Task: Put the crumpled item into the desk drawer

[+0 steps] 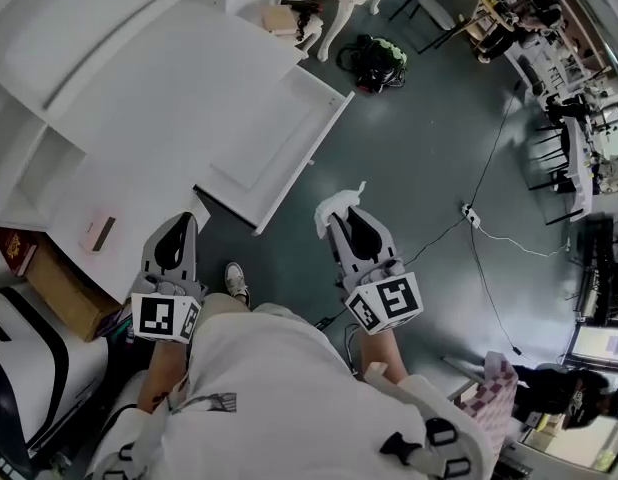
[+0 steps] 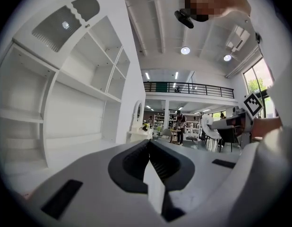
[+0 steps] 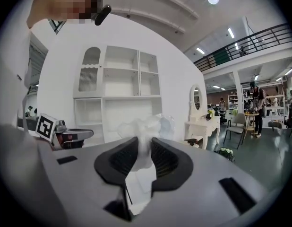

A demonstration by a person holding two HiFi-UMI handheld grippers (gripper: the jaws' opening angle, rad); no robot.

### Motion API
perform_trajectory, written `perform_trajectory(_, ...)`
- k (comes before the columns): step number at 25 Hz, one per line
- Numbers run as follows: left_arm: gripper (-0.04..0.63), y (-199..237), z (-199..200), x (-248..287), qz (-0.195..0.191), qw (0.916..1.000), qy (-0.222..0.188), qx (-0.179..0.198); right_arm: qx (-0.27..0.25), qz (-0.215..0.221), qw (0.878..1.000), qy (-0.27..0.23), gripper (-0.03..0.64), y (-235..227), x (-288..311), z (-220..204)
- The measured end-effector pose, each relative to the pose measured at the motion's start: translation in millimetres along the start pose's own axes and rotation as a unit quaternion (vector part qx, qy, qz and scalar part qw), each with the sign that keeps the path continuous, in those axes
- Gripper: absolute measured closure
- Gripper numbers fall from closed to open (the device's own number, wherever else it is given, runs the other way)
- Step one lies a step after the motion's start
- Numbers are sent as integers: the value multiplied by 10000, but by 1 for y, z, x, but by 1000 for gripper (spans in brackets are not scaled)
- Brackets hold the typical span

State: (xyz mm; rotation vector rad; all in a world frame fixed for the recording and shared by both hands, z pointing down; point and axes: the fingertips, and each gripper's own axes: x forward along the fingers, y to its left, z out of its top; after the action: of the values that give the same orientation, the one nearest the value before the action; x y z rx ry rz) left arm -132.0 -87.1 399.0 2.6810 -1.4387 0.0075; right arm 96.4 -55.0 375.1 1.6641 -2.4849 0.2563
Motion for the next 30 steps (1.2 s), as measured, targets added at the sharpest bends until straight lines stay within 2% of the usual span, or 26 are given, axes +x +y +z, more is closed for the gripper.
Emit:
perform_trajectory(8, 578, 38, -15, 45, -381, 9989, 125, -246, -98, -177, 9998, 48, 520, 1, 59, 15)
perform_trajectory(12, 578, 27, -16, 58, -640, 9972, 84, -374, -122, -364, 9993, 1, 520, -4, 51, 26)
perform_trajectory(19, 578, -1, 11, 78, -1002, 9945, -174, -237, -104, -702, 9973, -173, 520, -25, 24, 39)
perform_trajectory(23, 578, -5, 15, 84, -919, 9954, -180, -181, 0, -667, 9975, -218, 520, -39, 22, 36)
perform_trajectory(30, 578, -14, 31, 102, -447, 9987, -250, 13, -24, -196, 9994, -298, 520, -72, 52, 35)
